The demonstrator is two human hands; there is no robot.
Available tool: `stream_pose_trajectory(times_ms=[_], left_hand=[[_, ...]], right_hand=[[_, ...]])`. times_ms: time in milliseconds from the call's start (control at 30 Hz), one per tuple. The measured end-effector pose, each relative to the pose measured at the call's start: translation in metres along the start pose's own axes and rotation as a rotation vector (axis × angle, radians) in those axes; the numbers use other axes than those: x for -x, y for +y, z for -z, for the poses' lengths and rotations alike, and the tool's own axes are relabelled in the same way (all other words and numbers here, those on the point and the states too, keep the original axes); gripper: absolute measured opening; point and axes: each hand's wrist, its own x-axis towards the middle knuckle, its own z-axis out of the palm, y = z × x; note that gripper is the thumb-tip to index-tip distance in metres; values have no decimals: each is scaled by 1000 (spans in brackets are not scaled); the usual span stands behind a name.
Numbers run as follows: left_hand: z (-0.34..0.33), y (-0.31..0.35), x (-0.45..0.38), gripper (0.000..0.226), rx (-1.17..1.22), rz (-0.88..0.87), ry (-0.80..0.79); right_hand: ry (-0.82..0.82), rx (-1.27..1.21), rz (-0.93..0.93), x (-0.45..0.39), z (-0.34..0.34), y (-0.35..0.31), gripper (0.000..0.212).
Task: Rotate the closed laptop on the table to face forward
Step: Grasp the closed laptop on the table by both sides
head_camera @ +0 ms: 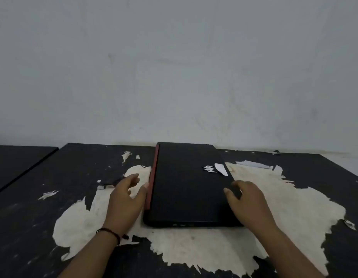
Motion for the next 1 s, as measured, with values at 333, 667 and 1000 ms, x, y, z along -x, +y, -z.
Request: stream_pose_trajectory(times_ms=[333,667,1000], left_hand=[[-3,-8,-3,33,-76,26,-22],[-10,-1,6,62,-125,85,-278],[-8,6,7,67,16,218,-328]], right_hand=[[-38,-269,-164,-2,-6,13,53],[-166,-179,-290,1,-4,20,69],[-147,-431,-260,10,-1,9,68]])
